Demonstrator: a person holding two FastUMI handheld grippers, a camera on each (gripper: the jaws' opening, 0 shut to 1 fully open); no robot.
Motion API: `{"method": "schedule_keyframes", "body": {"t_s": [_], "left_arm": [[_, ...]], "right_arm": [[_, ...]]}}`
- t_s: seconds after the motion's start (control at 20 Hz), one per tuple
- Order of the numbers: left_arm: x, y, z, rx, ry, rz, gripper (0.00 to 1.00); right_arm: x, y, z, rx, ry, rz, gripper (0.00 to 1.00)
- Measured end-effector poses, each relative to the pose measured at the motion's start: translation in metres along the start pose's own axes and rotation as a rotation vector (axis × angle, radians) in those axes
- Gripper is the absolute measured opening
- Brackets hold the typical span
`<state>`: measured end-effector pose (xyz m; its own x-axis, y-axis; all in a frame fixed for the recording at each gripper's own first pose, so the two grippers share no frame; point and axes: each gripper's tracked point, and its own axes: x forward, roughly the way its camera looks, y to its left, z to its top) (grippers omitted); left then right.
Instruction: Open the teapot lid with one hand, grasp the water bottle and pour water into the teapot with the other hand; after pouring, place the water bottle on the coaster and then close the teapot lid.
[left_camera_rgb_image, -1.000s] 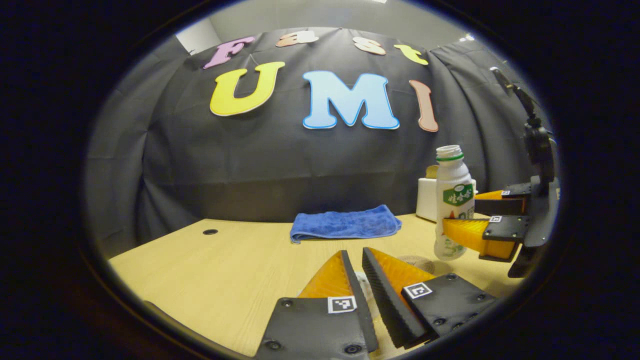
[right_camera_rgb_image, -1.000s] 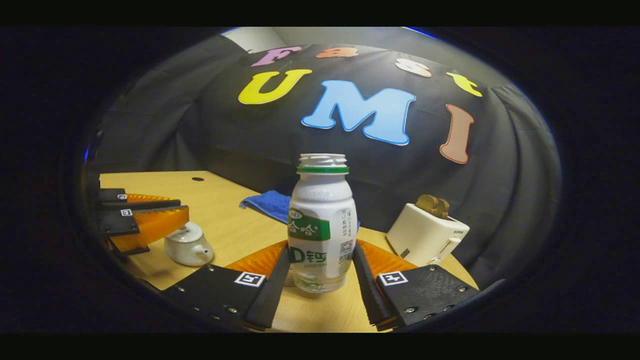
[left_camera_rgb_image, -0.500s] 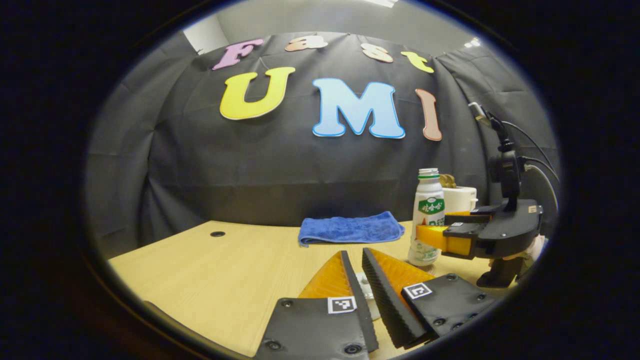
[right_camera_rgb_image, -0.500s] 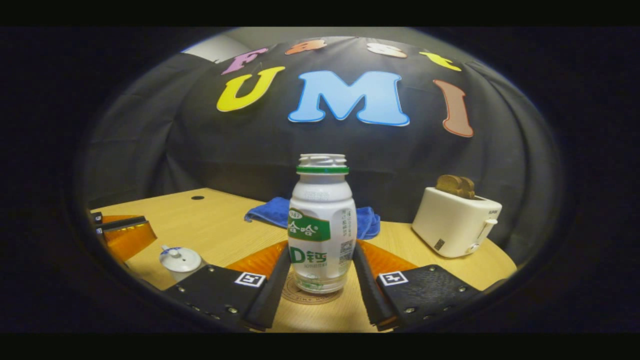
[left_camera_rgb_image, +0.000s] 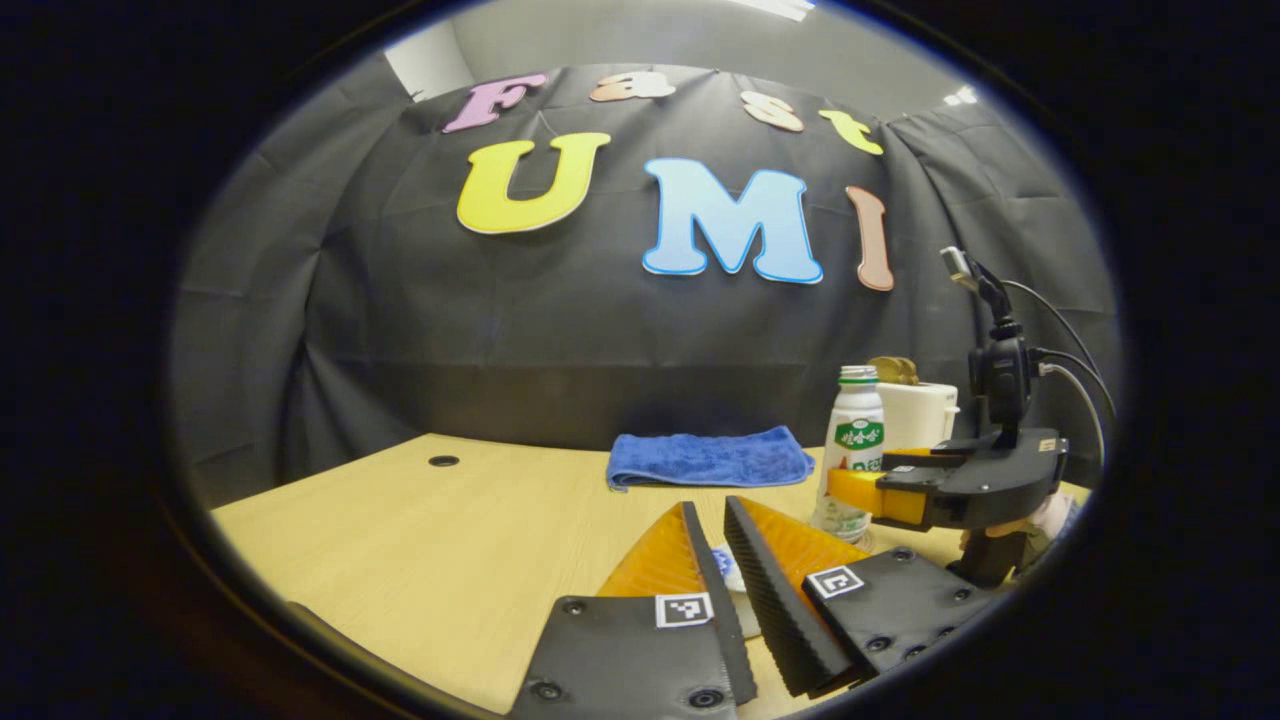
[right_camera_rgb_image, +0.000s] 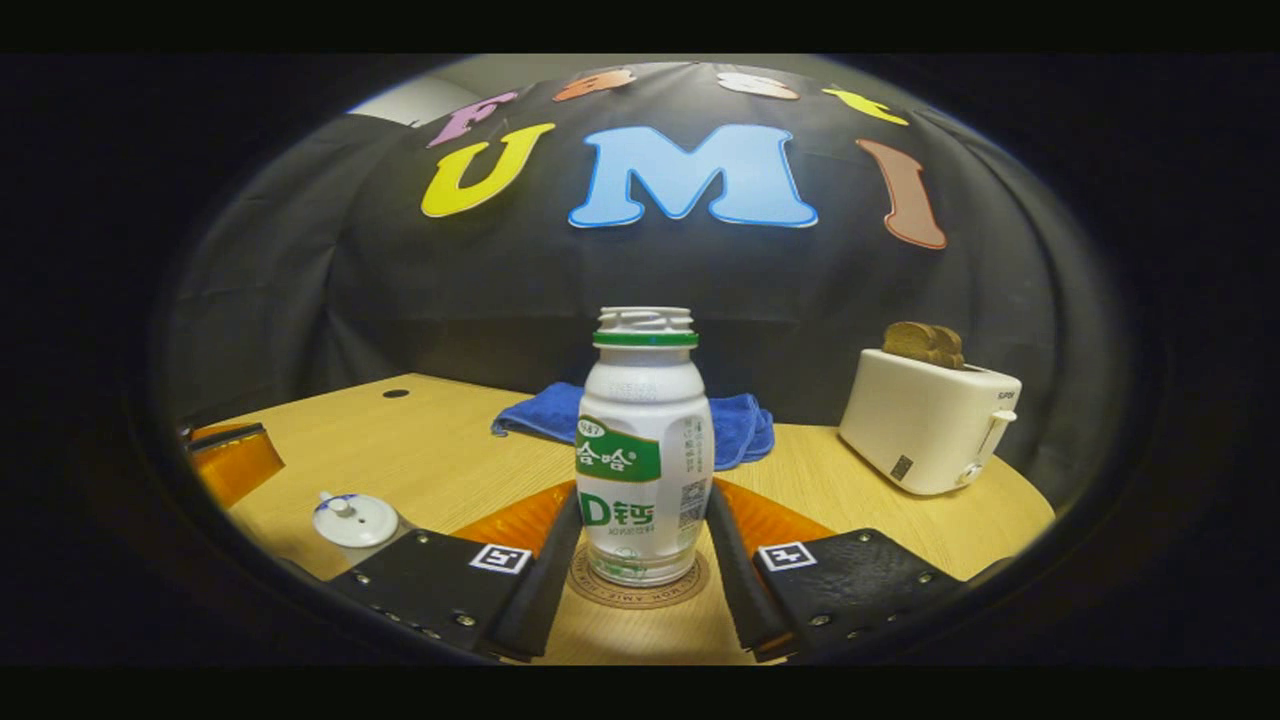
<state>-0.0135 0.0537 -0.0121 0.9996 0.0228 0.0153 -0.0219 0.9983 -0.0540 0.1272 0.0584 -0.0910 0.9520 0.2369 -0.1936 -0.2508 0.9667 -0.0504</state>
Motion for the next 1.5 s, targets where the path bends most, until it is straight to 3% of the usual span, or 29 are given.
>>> {"method": "schedule_keyframes", "body": {"t_s": [0.05,0.1,0.25,0.3,0.4,0.45,0.5,0.55,0.65,0.7,0.75,0.85,1.0,1.05,1.15,1.25,1.3,1.5], "left_arm": [[-0.001,-0.001,-0.001,0.001,0.002,-0.001,0.00],[0.000,-0.002,-0.001,0.002,0.004,-0.002,0.21],[0.000,-0.002,-0.003,0.003,0.006,-0.004,0.21],[0.000,-0.002,-0.003,0.003,0.007,-0.004,0.00],[0.000,-0.003,-0.002,0.002,0.006,-0.006,0.00],[-0.001,-0.005,-0.001,0.003,0.004,-0.008,0.21],[0.000,-0.005,-0.002,0.003,0.004,-0.010,0.21],[-0.002,-0.006,-0.002,0.002,0.005,-0.012,0.00],[-0.006,-0.008,-0.003,-0.001,0.005,-0.016,0.00],[-0.008,-0.009,-0.003,-0.003,0.004,-0.016,0.21],[-0.012,-0.010,-0.003,-0.004,0.003,-0.014,0.00],[-0.022,-0.011,-0.004,0.001,0.000,-0.010,0.00],[-0.041,-0.013,-0.004,0.017,-0.006,0.008,1.00],[-0.048,-0.015,-0.004,0.021,-0.010,0.012,1.00],[-0.061,-0.020,-0.005,0.021,-0.017,0.020,0.00],[-0.071,-0.023,-0.004,0.015,-0.024,0.020,0.00],[-0.076,-0.026,-0.004,0.010,-0.024,0.016,0.21],[-0.090,-0.034,-0.009,0.017,-0.020,0.007,0.21]], "right_arm": [[-0.001,0.001,0.000,0.000,0.000,0.000,0.68],[0.000,0.001,0.000,0.002,-0.002,0.003,0.69],[-0.002,0.001,0.000,0.022,-0.007,0.009,0.77],[-0.003,0.000,0.002,0.027,-0.011,0.009,0.82],[-0.009,-0.001,0.005,0.032,-0.025,0.011,0.91],[-0.012,-0.003,0.008,0.033,-0.034,0.006,0.93],[-0.016,-0.005,0.011,0.042,-0.042,0.002,0.93],[-0.020,-0.006,0.013,0.058,-0.048,0.002,0.96],[-0.034,-0.006,0.016,0.086,-0.058,0.007,0.96],[-0.042,-0.006,0.018,0.098,-0.068,0.006,0.96],[-0.051,-0.007,0.021,0.105,-0.082,0.002,0.96],[-0.070,-0.012,0.029,0.106,-0.115,-0.031,0.96],[-0.102,-0.011,0.034,0.113,-0.155,-0.075,0.96],[-0.112,-0.011,0.033,0.113,-0.163,-0.091,0.96],[-0.131,-0.009,0.029,0.110,-0.173,-0.132,0.96],[-0.147,-0.002,0.021,0.097,-0.173,-0.159,0.96],[-0.154,0.001,0.018,0.090,-0.175,-0.165,0.96],[-0.178,0.016,0.004,0.092,-0.184,-0.173,0.96]]}}
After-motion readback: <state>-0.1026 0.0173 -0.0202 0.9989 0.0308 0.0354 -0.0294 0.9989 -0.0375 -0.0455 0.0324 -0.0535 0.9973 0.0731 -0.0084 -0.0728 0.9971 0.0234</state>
